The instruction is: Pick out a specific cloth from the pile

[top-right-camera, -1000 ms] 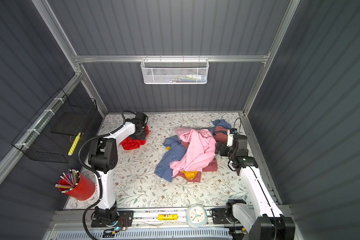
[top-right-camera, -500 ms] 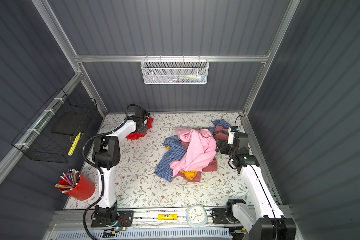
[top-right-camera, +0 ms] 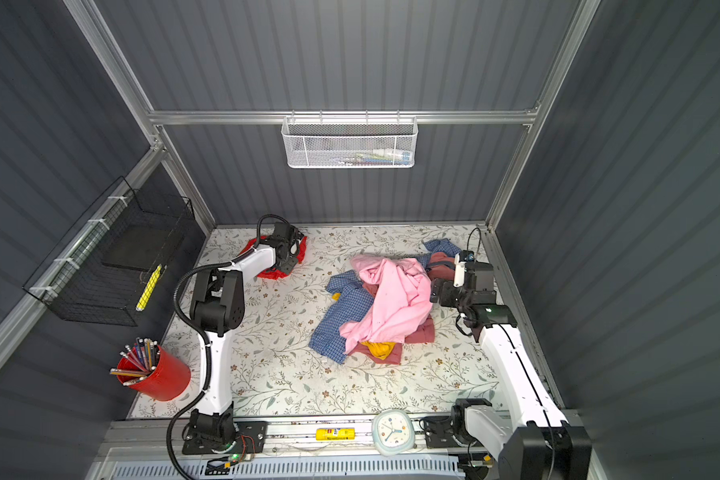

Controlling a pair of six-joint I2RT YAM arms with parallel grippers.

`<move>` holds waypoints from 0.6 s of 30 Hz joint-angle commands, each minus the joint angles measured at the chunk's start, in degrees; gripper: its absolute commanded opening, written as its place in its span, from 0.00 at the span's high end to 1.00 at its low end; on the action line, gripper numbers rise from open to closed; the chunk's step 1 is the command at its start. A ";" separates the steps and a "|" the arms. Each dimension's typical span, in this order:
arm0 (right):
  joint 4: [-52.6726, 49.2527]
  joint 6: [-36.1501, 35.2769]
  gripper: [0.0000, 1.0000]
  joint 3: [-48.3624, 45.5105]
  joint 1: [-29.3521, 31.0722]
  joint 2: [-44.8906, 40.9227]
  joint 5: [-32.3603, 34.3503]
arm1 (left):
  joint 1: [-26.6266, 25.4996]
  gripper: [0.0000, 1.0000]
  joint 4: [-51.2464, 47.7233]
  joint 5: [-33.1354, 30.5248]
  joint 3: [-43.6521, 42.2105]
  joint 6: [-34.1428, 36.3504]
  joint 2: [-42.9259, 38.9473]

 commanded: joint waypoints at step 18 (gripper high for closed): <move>0.78 -2.66 0.01 0.36 0.05 -4.26 1.83 | 1.02 0.01 7.15 3.78 -15.66 -9.48 -18.43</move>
